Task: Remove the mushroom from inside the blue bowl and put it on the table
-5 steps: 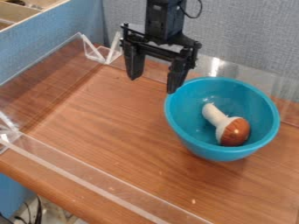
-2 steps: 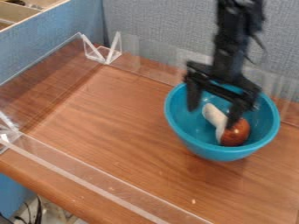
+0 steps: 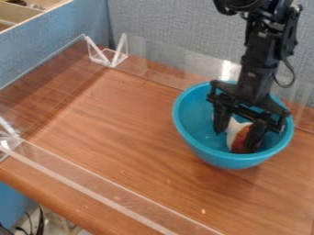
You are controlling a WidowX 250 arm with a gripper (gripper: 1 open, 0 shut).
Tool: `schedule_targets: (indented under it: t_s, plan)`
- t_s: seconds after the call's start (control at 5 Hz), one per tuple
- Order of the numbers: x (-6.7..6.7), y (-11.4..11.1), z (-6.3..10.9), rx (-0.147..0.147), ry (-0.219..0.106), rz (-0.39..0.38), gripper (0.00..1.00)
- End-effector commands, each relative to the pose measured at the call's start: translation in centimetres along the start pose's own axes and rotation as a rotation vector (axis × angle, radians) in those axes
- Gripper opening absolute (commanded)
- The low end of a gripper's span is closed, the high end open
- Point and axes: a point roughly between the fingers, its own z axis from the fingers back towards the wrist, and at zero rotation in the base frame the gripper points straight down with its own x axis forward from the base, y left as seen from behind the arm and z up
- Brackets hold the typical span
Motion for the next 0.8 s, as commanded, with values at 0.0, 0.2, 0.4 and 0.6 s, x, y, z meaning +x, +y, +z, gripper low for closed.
schedule_targets:
  t_s: [0.0, 0.2, 0.4, 0.6]
  plan:
    - [0.4, -0.1, 1.7, -0.003, -0.057, -0.015, 0.0]
    - [-0.1, 0.1, 2.3, -0.006, -0.069, -0.019, 0.0]
    - [-0.6, 0.4, 3.2, -0.01, -0.087, -0.018, 0.0]
    - [-1.1, 0.7, 3.8, -0.013, -0.101, -0.016, 0.0]
